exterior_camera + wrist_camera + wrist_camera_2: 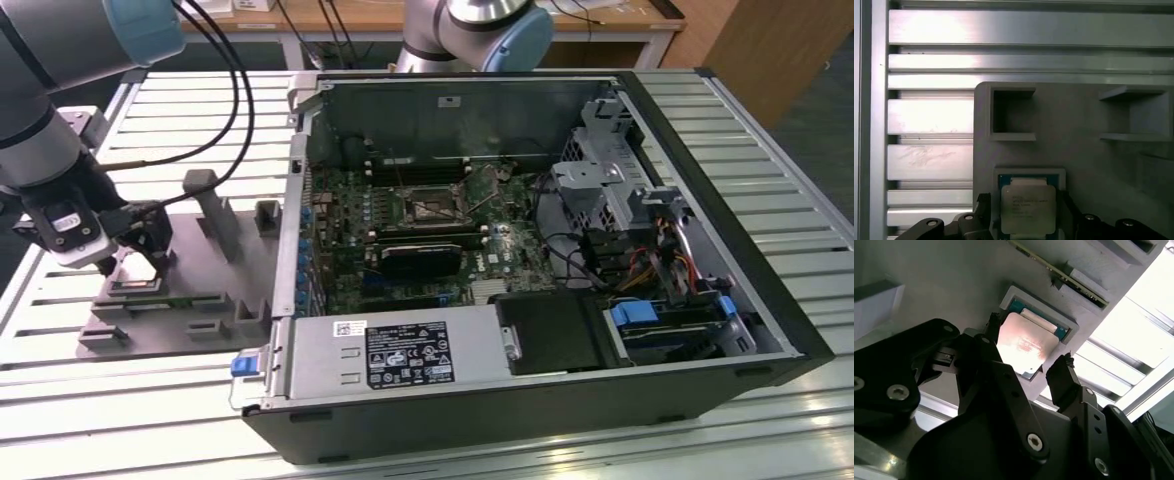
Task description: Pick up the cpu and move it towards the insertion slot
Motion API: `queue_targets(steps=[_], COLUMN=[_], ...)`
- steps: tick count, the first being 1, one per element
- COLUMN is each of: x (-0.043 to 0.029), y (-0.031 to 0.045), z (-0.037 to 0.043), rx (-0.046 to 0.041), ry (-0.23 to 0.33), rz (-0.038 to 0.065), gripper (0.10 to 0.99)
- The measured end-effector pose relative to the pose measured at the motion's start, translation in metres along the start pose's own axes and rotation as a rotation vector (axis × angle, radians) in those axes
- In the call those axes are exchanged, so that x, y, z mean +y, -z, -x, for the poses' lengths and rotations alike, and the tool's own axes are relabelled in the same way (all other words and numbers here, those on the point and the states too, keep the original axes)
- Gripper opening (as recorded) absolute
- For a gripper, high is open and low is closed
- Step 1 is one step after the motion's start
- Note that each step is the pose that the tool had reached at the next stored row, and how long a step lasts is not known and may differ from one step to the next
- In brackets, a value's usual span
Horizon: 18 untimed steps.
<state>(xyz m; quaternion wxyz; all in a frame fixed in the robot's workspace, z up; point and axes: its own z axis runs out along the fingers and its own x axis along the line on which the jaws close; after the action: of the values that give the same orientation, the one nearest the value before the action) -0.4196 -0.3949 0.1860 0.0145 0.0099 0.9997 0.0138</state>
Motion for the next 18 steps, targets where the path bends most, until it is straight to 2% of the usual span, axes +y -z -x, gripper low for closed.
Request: queue_targets(steps=[18], x=[0.0003], y=[-0.0023], z=[0.001], rx=[0.0001], ry=[0.002], rz=[0.0], gripper=[0.647])
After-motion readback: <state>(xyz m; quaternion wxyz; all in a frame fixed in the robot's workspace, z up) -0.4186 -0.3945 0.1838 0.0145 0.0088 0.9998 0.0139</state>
